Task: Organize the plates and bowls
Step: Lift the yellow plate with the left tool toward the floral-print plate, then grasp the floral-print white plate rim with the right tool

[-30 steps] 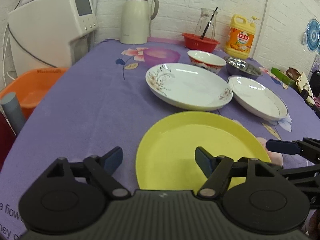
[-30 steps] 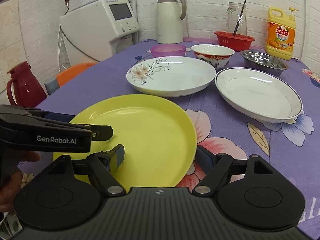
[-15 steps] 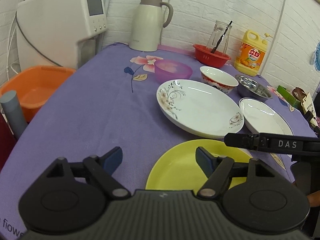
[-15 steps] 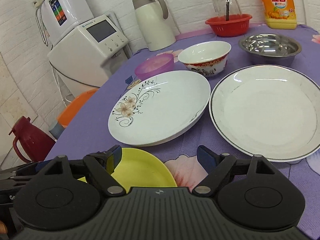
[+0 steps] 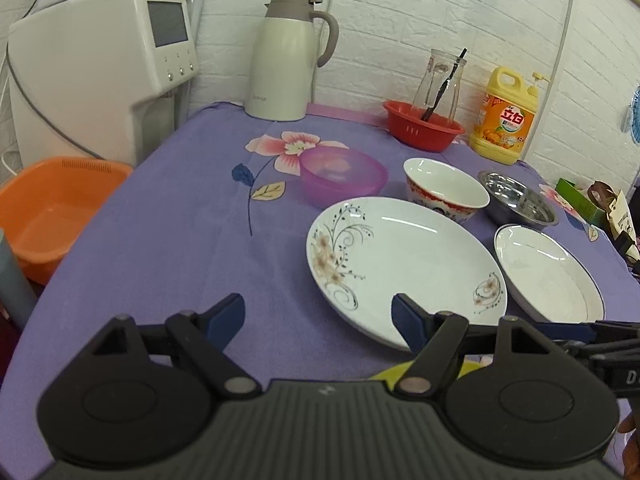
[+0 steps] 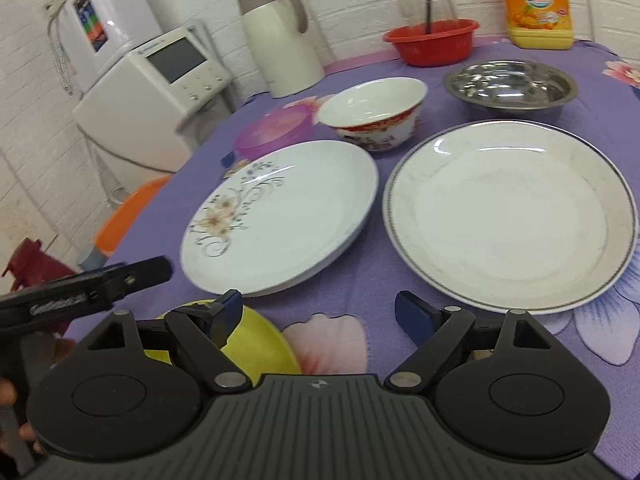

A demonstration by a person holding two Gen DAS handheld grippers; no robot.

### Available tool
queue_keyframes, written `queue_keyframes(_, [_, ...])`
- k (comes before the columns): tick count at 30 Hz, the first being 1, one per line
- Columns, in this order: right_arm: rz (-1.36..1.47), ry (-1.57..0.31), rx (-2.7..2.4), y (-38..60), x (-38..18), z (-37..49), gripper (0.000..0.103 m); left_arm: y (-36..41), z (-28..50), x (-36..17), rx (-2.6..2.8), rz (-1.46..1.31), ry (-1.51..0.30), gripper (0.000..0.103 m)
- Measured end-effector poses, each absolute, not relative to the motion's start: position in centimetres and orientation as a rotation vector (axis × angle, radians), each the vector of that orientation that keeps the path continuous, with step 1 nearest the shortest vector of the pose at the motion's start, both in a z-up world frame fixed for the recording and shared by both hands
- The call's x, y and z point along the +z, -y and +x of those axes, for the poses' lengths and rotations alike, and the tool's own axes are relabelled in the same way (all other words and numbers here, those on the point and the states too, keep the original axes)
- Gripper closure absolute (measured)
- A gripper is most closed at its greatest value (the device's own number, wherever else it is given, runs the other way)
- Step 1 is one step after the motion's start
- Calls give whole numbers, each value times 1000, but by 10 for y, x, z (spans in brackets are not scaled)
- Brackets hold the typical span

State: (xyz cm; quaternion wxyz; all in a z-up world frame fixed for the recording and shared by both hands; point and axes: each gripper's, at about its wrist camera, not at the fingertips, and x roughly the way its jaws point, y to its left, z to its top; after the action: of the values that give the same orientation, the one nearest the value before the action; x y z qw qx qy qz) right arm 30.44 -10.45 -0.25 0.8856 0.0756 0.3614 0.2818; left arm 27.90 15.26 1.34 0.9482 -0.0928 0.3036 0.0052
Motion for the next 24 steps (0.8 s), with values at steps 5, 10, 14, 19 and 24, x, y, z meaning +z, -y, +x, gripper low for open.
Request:
queue_keyframes(5, [37,-650,578,86,21,344,0,-163,325,13,-16,-169,-678,28])
queue_keyframes(10, [-8,-720,568,70,7,401,0,-177,338,9,19,-202,-692,28])
queue_keyframes(14, [-41,-769,603,57,-1,415,0,-187,338,4,40,-204,-706,28])
queue_keyframes(19, [-95,-806,591,41,-11,415,0,-196,335,1,39,-221,-706,28])
queue_keyframes(24, [-83,-806,611,27,-10,411,0,-196,335,-2,28,-223,-705,28])
